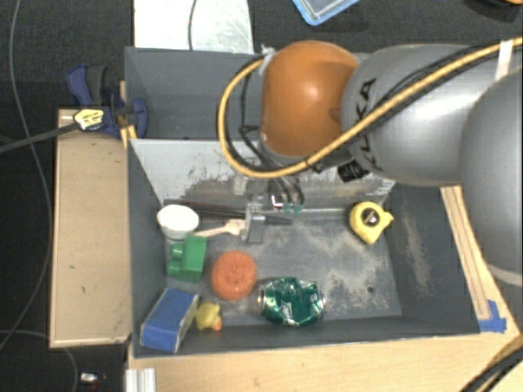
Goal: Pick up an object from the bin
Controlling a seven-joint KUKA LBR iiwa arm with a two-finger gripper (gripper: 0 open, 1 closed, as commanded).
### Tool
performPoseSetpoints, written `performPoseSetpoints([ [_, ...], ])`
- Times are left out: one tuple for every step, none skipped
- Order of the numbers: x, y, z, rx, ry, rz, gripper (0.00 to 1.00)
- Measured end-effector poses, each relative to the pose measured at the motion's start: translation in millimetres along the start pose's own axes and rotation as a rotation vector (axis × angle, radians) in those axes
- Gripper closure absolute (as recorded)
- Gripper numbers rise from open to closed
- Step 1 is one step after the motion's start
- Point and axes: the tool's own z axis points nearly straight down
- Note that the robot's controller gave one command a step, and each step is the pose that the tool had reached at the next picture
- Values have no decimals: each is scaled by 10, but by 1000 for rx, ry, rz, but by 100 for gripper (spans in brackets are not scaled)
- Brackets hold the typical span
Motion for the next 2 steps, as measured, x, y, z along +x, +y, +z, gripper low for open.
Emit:
performPoseSetpoints([
  [-19, -9, -46, -1, -8, 4, 0],
  [-36, 1, 31, -1, -12, -53, 0],
])
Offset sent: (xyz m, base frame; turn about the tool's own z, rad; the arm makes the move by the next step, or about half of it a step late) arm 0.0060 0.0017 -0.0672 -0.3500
